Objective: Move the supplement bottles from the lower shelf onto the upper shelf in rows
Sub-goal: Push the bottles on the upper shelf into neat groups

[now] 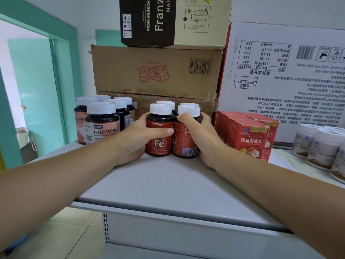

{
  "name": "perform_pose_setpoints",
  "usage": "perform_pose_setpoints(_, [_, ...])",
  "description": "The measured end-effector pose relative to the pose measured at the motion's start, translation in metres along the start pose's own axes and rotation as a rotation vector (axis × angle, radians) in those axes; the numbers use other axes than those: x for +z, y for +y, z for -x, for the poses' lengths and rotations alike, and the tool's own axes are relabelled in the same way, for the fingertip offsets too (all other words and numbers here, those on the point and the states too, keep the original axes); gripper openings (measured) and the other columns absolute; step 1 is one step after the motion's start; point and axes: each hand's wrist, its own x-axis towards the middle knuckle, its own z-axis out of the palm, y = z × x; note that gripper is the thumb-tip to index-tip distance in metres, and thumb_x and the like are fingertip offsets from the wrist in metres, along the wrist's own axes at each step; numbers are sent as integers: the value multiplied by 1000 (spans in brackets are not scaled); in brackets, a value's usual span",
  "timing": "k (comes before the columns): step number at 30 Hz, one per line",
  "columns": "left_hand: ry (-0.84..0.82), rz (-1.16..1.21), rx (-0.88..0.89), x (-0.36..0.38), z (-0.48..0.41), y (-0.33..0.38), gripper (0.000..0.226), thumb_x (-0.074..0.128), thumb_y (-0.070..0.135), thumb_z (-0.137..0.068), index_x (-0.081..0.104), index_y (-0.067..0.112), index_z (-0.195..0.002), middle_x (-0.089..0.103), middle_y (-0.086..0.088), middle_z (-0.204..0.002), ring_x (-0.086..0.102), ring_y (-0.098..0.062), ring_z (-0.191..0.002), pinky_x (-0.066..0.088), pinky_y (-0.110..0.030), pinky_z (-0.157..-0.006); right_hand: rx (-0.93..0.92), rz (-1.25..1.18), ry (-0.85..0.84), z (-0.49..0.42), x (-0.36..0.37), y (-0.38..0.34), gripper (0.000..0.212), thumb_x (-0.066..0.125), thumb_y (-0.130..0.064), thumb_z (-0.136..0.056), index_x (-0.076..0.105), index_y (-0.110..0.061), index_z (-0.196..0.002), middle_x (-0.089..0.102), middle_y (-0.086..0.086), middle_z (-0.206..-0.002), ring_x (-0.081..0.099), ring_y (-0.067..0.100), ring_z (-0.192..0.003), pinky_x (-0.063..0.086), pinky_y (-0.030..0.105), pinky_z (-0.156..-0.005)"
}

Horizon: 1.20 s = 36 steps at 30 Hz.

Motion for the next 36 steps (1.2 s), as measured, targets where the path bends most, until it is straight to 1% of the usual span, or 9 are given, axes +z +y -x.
perform_pose_setpoints(5, [-25,-32,4,-1,0,1,85,83,8,-62,45,18,-138,66,-9,-126,63,-25,-117,42,-49,-106,-3,-4,4,4,-1,-1,110,70,-64,-47,30,-34,-145,43,-6,-144,53,19,-124,45,44,-103])
perform_pose_setpoints(10, [-42,-63,22,2,-1,1,80,80,5,-64,47,17,-136,67,-8,-124,64,-24,-115,45,-45,-103,-7,-1,13,8,-2,-4,111,70,-65,-47,29,-34,-145,43,-4,-142,53,19,-122,45,44,-102])
perform_pose_setpoints(16, [-15,-72,7,-1,-4,-2,103,89,14,-50,40,19,-140,67,-6,-124,65,-20,-113,48,-42,-100,-30,-54,-41,13,-6,-7,91,74,-50,-63,35,-30,-142,62,-9,-123,63,15,-109,50,42,-98])
perform_pose_setpoints(19, [0,-68,12,-1,-5,0,109,95,19,-46,40,18,-140,66,-7,-125,65,-23,-113,47,-47,-101,-80,-30,-8,19,-2,-11,95,73,-53,-60,34,-30,-143,60,-9,-127,60,14,-114,48,42,-100])
perform_pose_setpoints(21, [39,-112,42,-1,-4,5,123,100,27,-39,35,20,-143,62,-7,-130,63,-25,-116,46,-51,-102,-170,-30,32,23,-2,-19,82,70,-51,-63,39,-31,-137,59,-9,-130,57,12,-118,46,43,-103])
perform_pose_setpoints(25, [140,-423,45,10,12,36,150,94,52,-37,3,28,-154,34,1,-156,40,-18,-137,37,-46,-111,-274,102,79,33,-5,-47,95,61,-53,-70,20,-25,-151,41,-3,-150,39,17,-137,33,45,-114])
perform_pose_setpoints(28, [127,-753,95,17,29,75,142,88,51,-56,-13,29,-153,9,4,-163,20,-17,-147,27,-41,-116,-328,164,84,38,-6,-76,77,57,-35,-87,20,-21,-153,42,-4,-147,40,14,-131,33,33,-107])
perform_pose_setpoints(31, [132,-1021,158,5,57,118,131,82,55,-58,-5,34,-154,12,10,-163,21,-15,-146,25,-34,-110,-360,197,57,41,5,-108,73,54,-33,-90,20,-22,-155,39,-4,-151,37,14,-133,33,34,-108])
perform_pose_setpoints(36, [231,-1074,129,-64,90,142,135,85,63,-43,11,36,-152,19,10,-161,29,-15,-141,28,-38,-112,-394,175,-111,52,50,-122,73,54,-28,-91,19,-22,-155,31,-3,-157,33,14,-136,30,35,-105])
